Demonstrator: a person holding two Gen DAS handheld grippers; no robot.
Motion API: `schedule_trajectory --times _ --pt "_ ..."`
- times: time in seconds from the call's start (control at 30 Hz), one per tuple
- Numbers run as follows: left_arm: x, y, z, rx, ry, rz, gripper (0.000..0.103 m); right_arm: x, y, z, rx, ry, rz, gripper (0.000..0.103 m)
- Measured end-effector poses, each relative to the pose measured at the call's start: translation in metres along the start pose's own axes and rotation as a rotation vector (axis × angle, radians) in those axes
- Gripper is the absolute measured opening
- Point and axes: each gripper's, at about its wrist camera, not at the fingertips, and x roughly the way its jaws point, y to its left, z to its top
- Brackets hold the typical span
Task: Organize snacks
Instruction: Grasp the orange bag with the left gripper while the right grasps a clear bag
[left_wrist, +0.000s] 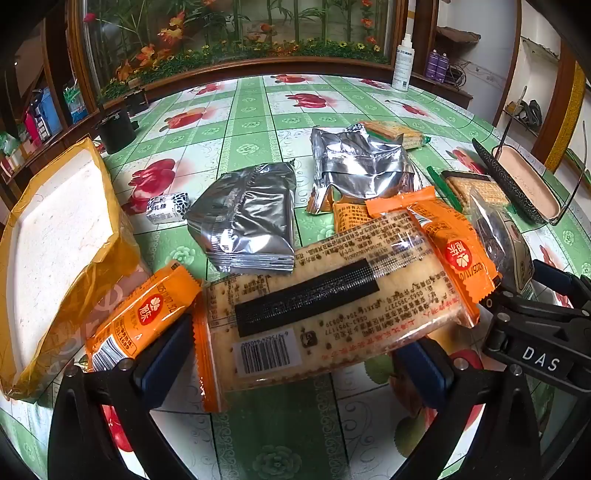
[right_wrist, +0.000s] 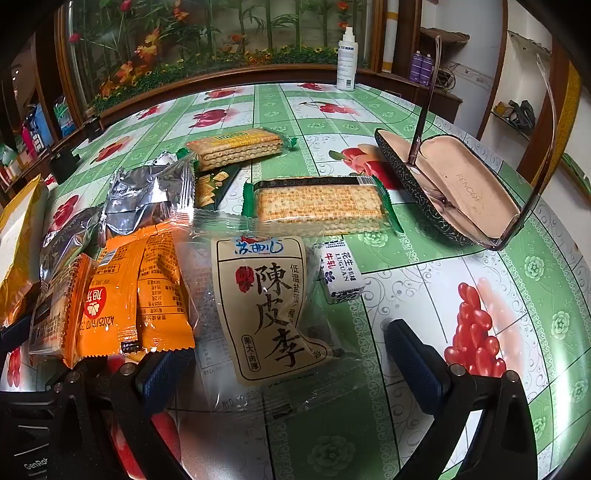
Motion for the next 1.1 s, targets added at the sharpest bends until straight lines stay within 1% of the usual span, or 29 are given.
schedule_trajectory --times 0.63,0.77,1.1 --pt "0.0 0.0001 -0.0001 0.0 -0.001 0.0 0.103 0.0 0.0004 0.0003 0.0 0.0 -0.001 0.102" --pt "0.0005 0.0002 0.0006 -0.002 0.0 0.001 0.103 0.0009 0.0015 -0.0001 0.028 0.0 -0.019 0.102" --pt "0.0017 -0.0004 0.0019 -0.003 0.002 0.001 0.103 0.0016 0.0009 -0.0005 0.03 -0.002 -0.02 0.102"
